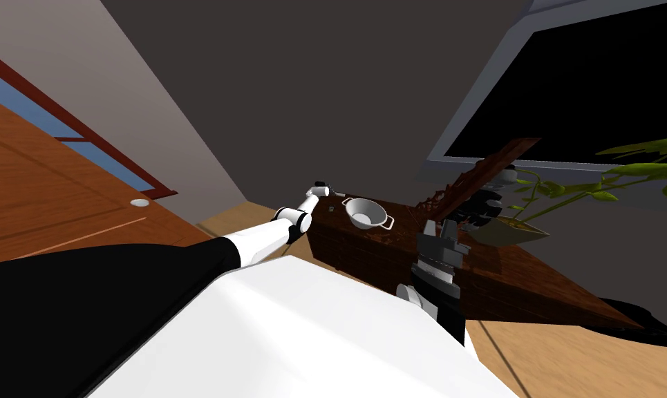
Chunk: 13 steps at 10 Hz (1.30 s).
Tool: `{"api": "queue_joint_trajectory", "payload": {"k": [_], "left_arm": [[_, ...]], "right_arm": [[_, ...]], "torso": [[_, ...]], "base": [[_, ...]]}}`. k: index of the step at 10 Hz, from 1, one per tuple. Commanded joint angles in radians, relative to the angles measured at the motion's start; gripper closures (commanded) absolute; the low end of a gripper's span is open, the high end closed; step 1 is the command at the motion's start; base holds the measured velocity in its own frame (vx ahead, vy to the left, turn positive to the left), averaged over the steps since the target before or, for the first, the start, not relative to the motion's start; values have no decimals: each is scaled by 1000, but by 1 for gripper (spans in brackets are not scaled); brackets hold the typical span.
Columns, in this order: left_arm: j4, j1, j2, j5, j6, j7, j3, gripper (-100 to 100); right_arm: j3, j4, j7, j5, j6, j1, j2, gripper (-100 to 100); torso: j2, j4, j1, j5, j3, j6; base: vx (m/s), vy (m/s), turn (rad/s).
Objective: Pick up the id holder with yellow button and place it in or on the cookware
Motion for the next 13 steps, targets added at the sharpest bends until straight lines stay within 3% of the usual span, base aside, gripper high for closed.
{"api": "queue_joint_trajectory", "payload": {"k": [1,3,6,7,13], "left_arm": [[50,-4,-9,-10,19,18,13,-100],[110,-8,-11,-13,35,28,23,-100],[149,-7,-14,-15,48,36,31,-100],[209,7,-18,-20,68,46,40,-100],[224,15,-18,-22,73,47,42,-100]], "right_arm": [[0,0,0,0,0,0,0,0],[0,0,0,0,0,0,0,0],[0,0,0,0,0,0,0,0],[0,0,0,0,0,0,0,0],[0,0,0,0,0,0,0,0]], "torso": [[0,0,0,0,0,0],[-1,0,0,0,0,0],[-1,0,1,0,0,0],[0,0,2,0,0,0],[2,1,6,1,1,0]], "base": [[41,-78,5],[31,-65,4],[28,-54,4],[26,-62,20],[6,-8,4]]}}
